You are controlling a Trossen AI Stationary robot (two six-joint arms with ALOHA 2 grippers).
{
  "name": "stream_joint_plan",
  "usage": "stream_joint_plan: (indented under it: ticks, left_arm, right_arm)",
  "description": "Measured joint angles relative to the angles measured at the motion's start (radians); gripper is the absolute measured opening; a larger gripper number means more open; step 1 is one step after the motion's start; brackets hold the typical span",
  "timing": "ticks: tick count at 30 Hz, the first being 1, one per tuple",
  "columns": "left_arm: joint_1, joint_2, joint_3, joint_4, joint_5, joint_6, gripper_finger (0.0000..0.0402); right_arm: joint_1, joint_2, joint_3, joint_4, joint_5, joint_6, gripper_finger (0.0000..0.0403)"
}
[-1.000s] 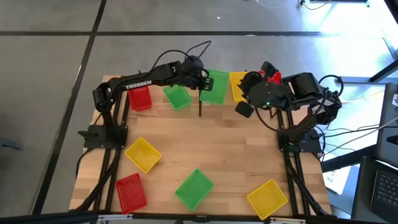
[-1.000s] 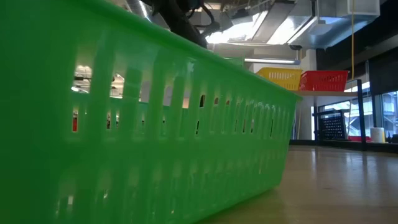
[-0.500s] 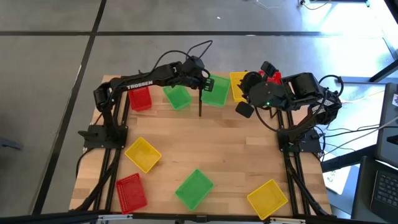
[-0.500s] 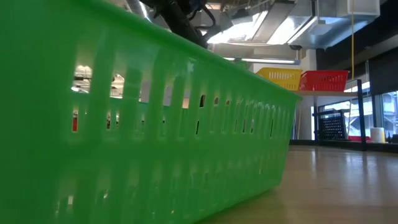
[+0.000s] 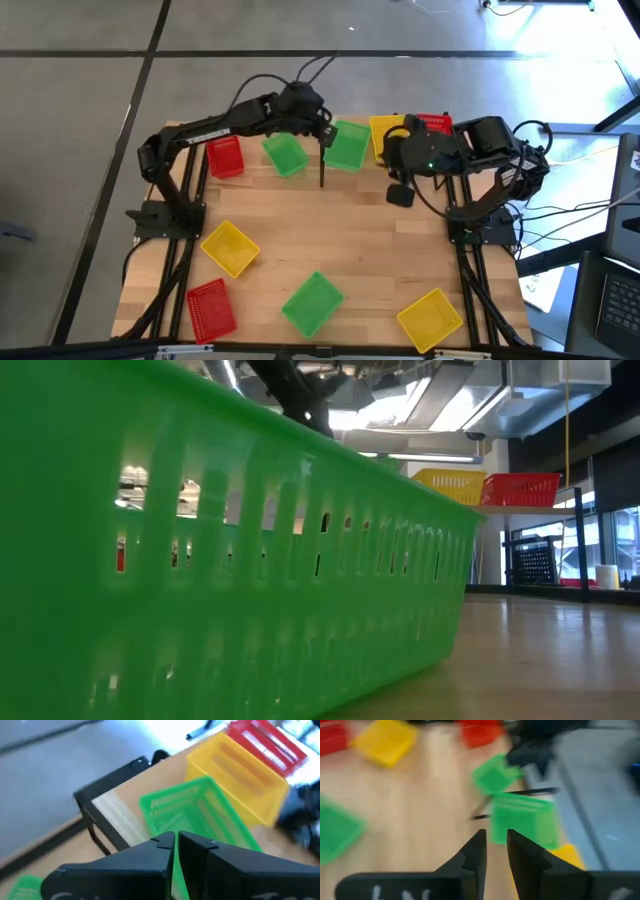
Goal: Stack baskets on shelf by color
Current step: Put the middle green bin on the shelf
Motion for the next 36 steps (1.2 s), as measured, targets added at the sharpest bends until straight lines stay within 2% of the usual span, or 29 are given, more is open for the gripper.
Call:
stream_joint_plan:
  ticks: [5, 9, 15, 23, 31, 36]
  left_arm:
    - [-0.058, -0.093, 0.0, -0.059, 0.008, 0.165, 0.0002]
    - [-0.126, -0.167, 0.0, -0.144, 0.009, 0.227, 0.0001]
    - [-0.227, -0.243, 0.0, -0.231, -0.062, 0.224, 0.0001]
    - [-0.364, -0.332, 0.0, -0.279, -0.163, 0.208, 0.0001]
    - [-0.465, -0.412, 0.0, -0.409, -0.345, 0.121, 0.0001]
    - [-0.504, -0.441, 0.0, -0.447, -0.422, 0.073, 0.0001]
  right_arm:
    - [-0.043, 0.022, 0.0, 0.0, -0.165, -0.027, 0.0076]
    - [-0.072, 0.074, 0.0, 0.0, -0.276, -0.028, 0.0076]
    - [-0.103, 0.185, -0.001, 0.0, -0.327, 0.027, 0.0076]
    - [-0.156, 0.328, -0.001, 0.0, -0.334, 0.113, 0.0076]
    - [-0.223, 0.4, -0.001, 0.0, -0.334, 0.123, 0.0076]
    - [-0.264, 0.446, -0.001, 0.0, -0.319, 0.127, 0.0076]
